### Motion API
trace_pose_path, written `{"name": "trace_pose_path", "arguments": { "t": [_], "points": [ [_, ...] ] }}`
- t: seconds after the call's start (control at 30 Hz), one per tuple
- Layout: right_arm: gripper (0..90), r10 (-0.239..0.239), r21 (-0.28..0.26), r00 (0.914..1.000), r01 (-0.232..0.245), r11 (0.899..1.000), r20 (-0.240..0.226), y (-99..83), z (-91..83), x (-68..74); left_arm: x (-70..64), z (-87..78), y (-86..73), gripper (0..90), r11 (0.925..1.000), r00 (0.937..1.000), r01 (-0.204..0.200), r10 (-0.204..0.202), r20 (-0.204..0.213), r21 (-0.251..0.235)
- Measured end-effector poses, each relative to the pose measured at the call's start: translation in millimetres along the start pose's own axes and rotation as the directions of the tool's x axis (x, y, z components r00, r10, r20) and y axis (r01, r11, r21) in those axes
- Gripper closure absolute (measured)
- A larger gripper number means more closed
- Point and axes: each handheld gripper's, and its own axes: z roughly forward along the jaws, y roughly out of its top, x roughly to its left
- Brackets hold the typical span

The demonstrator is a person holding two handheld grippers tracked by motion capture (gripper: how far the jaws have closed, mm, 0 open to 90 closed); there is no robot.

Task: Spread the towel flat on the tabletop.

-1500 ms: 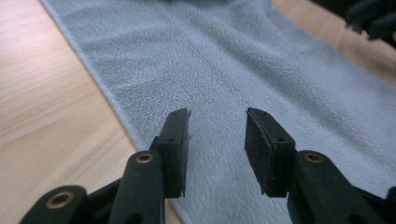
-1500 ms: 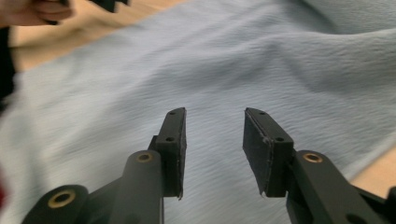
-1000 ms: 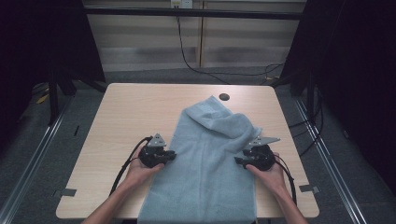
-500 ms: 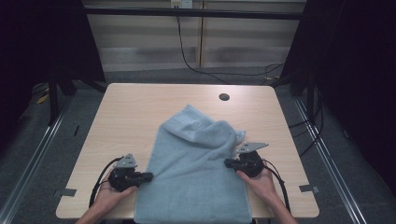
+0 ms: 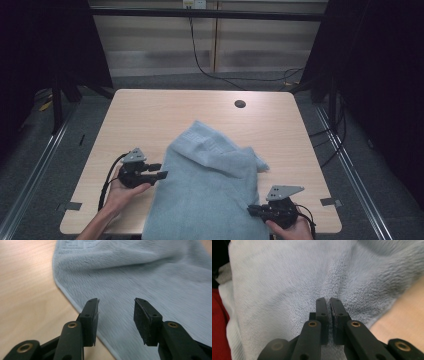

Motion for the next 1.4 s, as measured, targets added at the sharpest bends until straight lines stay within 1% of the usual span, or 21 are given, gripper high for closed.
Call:
{"name": "trace_pose_path", "arguments": {
  "t": [0.1,0.17,0.2,0.23,0.3,0.37,0.4,0.47,0.53,0.63,0.7,0.77,0.83,0.87,0.97,1.03,1.13,1.17,1.2,1.27,1.4],
  "points": [
    [82.0,0.006,-0.019,0.9999,-0.006,1.0,-0.009,1.9,-2.7,0.3,0.7,24.1,6.0,53.9,0.9982,0.9992,-0.033,0.035,-0.022,0.049],
    [76.0,0.01,-0.052,0.9999,-0.01,0.999,-0.004,6.3,-7.7,-3.9,-2.4,35.6,3.0,64.6,0.995,0.9983,-0.056,0.057,-0.009,0.082],
    [75.5,0.018,-0.069,0.9998,-0.018,0.997,0.003,9.1,-10.4,-7.8,-6.8,36.3,1.0,69.9,0.9922,0.9939,-0.1,0.103,-0.04,0.074],
    [73.4,0.021,-0.087,0.9997,-0.02,0.996,0.014,12.4,-13.2,-13.0,-9.2,35.1,0.8,75.7,0.9897,0.9921,-0.113,0.117,-0.044,0.088],
    [69.3,0.043,-0.125,0.9981,-0.037,0.991,0.045,20.8,-18.1,-27.1,-10.7,32.1,-1.3,83.1,0.9895,0.993,-0.112,0.115,-0.029,0.092],
    [65.8,0.073,-0.155,0.9957,-0.063,0.986,0.057,31.9,-19.6,-44.7,-9.1,28.7,-5.1,84.9,0.9926,0.9957,-0.09,0.092,-0.011,0.081],
    [62.8,0.088,-0.17,0.9926,-0.072,0.983,0.084,38.1,-18.9,-53.0,-8.3,27.0,-6.2,85.1,0.9928,0.9961,-0.087,0.088,-0.004,0.081],
    [60.7,0.117,-0.185,0.9882,-0.098,0.978,0.098,51.9,-14.1,-70.6,-8.6,23.6,-8.5,85.3,0.9928,0.9964,-0.084,0.084,0.003,0.086],
    [57.8,0.122,-0.189,0.9849,-0.097,0.977,0.124,67.2,-5.1,-84.2,-9.2,19.9,-11.4,85.2,0.9938,0.9975,-0.071,0.07,0.011,0.085],
    [53.9,0.144,-0.196,0.9833,-0.121,0.973,0.111,89.5,14.9,-102.2,-9.8,13.4,-16.4,85.2,0.9941,0.9978,-0.065,0.063,0.021,0.086],
    [52.3,0.18,-0.183,0.9813,-0.164,0.969,0.07,101.8,30.7,-113.1,-10.2,8.6,-19.9,85.1,0.9945,0.9982,-0.057,0.055,0.024,0.087],
    [56.6,0.204,-0.127,0.9764,-0.194,0.973,0.071,110.5,48.1,-119.0,-10.8,3.7,-23.6,84.9,0.9948,0.9983,-0.053,0.051,0.027,0.087],
    [78.8,0.189,-0.099,0.98,-0.183,0.978,0.062,115.4,61.0,-119.4,-10.3,-1.4,-28.0,84.9,0.996,0.9991,-0.036,0.034,0.027,0.082],
    [87.4,0.179,-0.112,0.9807,-0.169,0.979,0.079,118.1,63.7,-117.4,-10.0,-3.8,-30.3,84.9,0.9966,0.9991,-0.024,0.022,0.036,0.079],
    [90.0,0.145,-0.198,0.9852,-0.125,0.972,0.091,130.8,57.3,-109.6,-11.3,-10.3,-34.5,84.7,0.9964,0.9995,-0.024,0.022,0.024,0.082],
    [90.0,0.124,-0.26,0.9869,-0.094,0.961,0.103,143.2,45.0,-104.5,-12.1,-13.0,-36.9,84.6,0.9964,0.9996,-0.019,0.017,0.023,0.082],
    [89.2,0.119,-0.311,0.9905,-0.091,0.946,0.07,156.4,26.0,-98.5,-13.5,-14.4,-37.8,83.9,0.9963,0.9997,-0.021,0.019,0.018,0.083],
    [79.2,0.121,-0.281,0.991,-0.101,0.954,0.057,156.5,25.6,-97.1,-13.1,-14.1,-37.6,83.6,0.9964,0.9996,-0.02,0.018,0.021,0.082],
    [73.4,0.116,-0.225,0.9908,-0.097,0.97,0.07,154.4,29.2,-96.3,-12.7,-13.4,-37.5,83.3,0.9968,0.9997,-0.017,0.015,0.022,0.078],
    [63.0,0.107,-0.154,0.9883,-0.09,0.984,0.109,144.3,40.5,-96.6,-11.8,-12.9,-36.7,82.8,0.9967,0.9997,-0.013,0.012,0.023,0.08],
    [51.2,0.17,-0.098,0.9818,-0.161,0.982,0.085,124.3,66.6,-108.4,-11.0,-11.7,-36.1,81.5,0.9971,0.9997,0.0,-0.002,0.025,0.076]
  ]
}}
